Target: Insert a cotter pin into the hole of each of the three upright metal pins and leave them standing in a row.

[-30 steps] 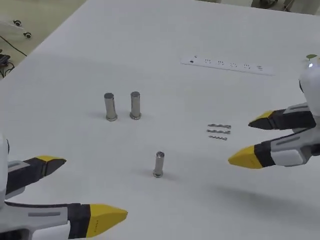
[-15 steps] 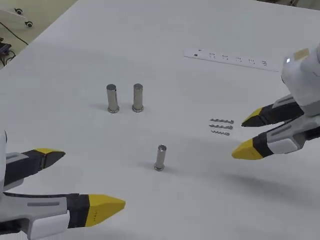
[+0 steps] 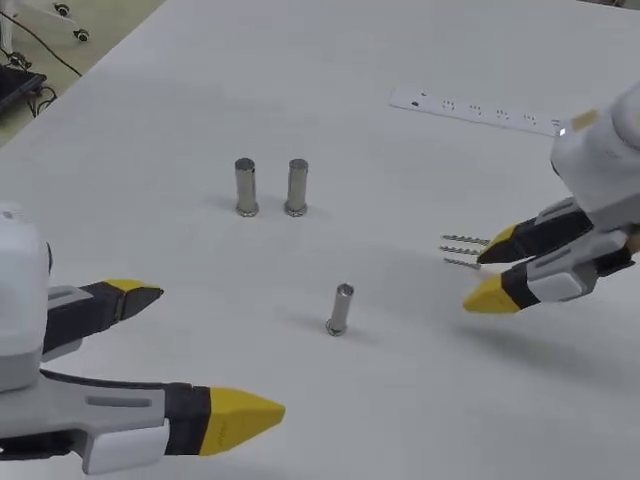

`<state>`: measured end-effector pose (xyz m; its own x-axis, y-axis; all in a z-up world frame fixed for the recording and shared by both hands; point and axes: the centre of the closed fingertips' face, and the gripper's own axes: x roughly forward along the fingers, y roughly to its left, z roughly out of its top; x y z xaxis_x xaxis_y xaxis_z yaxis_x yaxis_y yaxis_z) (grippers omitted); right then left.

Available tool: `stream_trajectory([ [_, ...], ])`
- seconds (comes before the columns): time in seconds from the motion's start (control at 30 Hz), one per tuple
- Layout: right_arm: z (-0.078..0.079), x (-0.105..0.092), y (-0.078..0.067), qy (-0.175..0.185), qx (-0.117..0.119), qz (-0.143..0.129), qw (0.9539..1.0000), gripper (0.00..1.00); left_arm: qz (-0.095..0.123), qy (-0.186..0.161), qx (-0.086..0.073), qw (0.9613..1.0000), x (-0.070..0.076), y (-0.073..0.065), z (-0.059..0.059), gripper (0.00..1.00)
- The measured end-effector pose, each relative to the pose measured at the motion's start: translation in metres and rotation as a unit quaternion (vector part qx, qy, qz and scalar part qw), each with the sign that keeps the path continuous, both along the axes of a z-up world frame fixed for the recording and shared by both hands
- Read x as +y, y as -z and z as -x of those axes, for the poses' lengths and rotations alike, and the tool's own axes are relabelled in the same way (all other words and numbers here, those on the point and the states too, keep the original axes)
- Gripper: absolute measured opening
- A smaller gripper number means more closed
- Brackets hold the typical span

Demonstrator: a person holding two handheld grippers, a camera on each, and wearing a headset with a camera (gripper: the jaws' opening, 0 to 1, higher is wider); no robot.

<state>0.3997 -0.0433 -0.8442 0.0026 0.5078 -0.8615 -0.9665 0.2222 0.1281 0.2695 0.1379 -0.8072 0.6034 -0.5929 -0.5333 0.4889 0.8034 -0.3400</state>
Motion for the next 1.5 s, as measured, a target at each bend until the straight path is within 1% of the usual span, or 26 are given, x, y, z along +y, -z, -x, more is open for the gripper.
stream_trajectory([
  [0.07,-0.003,-0.001,0.002,-0.003,0.000,0.007,1.0000,0.41,0.002,0.000,0.001,1.0000,-0.001,0.001,0.001,0.99],
  [0.1,-0.005,-0.002,0.003,-0.009,-0.003,0.011,0.9999,0.39,0.003,0.002,0.000,1.0000,-0.002,0.000,0.001,0.99],
  [0.17,-0.008,-0.003,0.004,-0.024,-0.012,0.017,0.9995,0.36,0.002,0.004,0.004,1.0000,-0.002,0.001,0.003,0.99],
  [0.2,-0.009,-0.004,0.004,-0.032,-0.016,0.020,0.9992,0.36,0.002,0.004,0.005,1.0000,-0.002,0.002,0.003,0.99],
  [0.27,-0.013,-0.005,0.005,-0.036,-0.021,0.024,0.9989,0.36,0.002,0.001,0.008,1.0000,-0.002,0.002,0.004,0.99],
  [0.33,-0.017,-0.005,0.006,-0.043,-0.026,0.026,0.9984,0.36,0.008,-0.003,0.008,0.9999,-0.003,0.001,0.006,0.99],
  [0.37,-0.017,-0.005,0.006,-0.047,-0.026,0.028,0.9982,0.36,0.012,-0.005,0.007,0.9999,-0.004,0.000,0.008,0.99],
  [0.43,-0.018,-0.006,0.009,-0.052,-0.022,0.034,0.9978,0.36,0.017,-0.007,0.012,0.9997,-0.006,0.000,0.010,0.99],
  [0.53,-0.016,-0.005,0.012,-0.062,-0.015,0.036,0.9973,0.36,0.022,-0.014,0.015,0.9995,-0.007,0.004,0.012,0.99],
  [0.6,-0.015,-0.004,0.014,-0.065,-0.013,0.036,0.9971,0.36,0.023,-0.013,0.024,0.9994,-0.009,0.008,0.016,0.99],
  [0.73,-0.019,-0.004,0.016,-0.063,-0.021,0.041,0.9969,0.35,0.021,-0.014,0.027,0.9993,-0.009,0.010,0.020,0.98],
  [0.8,-0.022,-0.009,0.019,-0.068,-0.030,0.058,0.9956,0.33,0.026,-0.019,0.029,0.9990,-0.009,0.010,0.020,0.98],
  [0.83,-0.022,-0.009,0.021,-0.072,-0.030,0.058,0.9952,0.32,0.028,-0.020,0.030,0.9990,-0.009,0.009,0.021,0.98],
  [0.93,-0.022,-0.010,0.024,-0.070,-0.026,0.059,0.9954,0.30,0.027,-0.017,0.035,0.9989,-0.011,0.010,0.022,0.97],
  [1.07,-0.026,-0.009,0.023,-0.075,-0.038,0.056,0.9949,0.26,0.027,-0.014,0.035,0.9989,-0.013,0.010,0.022,0.97],
  [1.13,-0.027,-0.009,0.026,-0.083,-0.047,0.063,0.9934,0.22,0.029,-0.014,0.036,0.9988,-0.014,0.011,0.022,0.97],
  [1.17,-0.030,-0.008,0.026,-0.090,-0.058,0.068,0.9919,0.20,0.029,-0.014,0.040,0.9987,-0.015,0.012,0.022,0.96],
  [1.2,-0.030,-0.008,0.026,-0.085,-0.058,0.069,0.9923,0.19,0.027,-0.016,0.042,0.9987,-0.015,0.014,0.022,0.94],
  [1.27,-0.031,-0.009,0.026,-0.076,-0.054,0.071,0.9931,0.18,0.022,-0.016,0.037,0.9989,-0.015,0.015,0.022,0.91],
  [1.33,-0.032,-0.010,0.026,-0.074,-0.055,0.072,0.9932,0.18,0.022,-0.014,0.040,0.9989,-0.016,0.015,0.023,0.92],
  [1.43,-0.033,-0.010,0.026,-0.063,-0.054,0.075,0.9937,0.18,0.018,-0.011,0.043,0.9988,-0.018,0.016,0.023,0.91],
  [1.5,-0.033,-0.009,0.026,-0.060,-0.054,0.079,0.9936,0.17,0.014,-0.006,0.042,0.9990,-0.019,0.016,0.023,0.92],
])
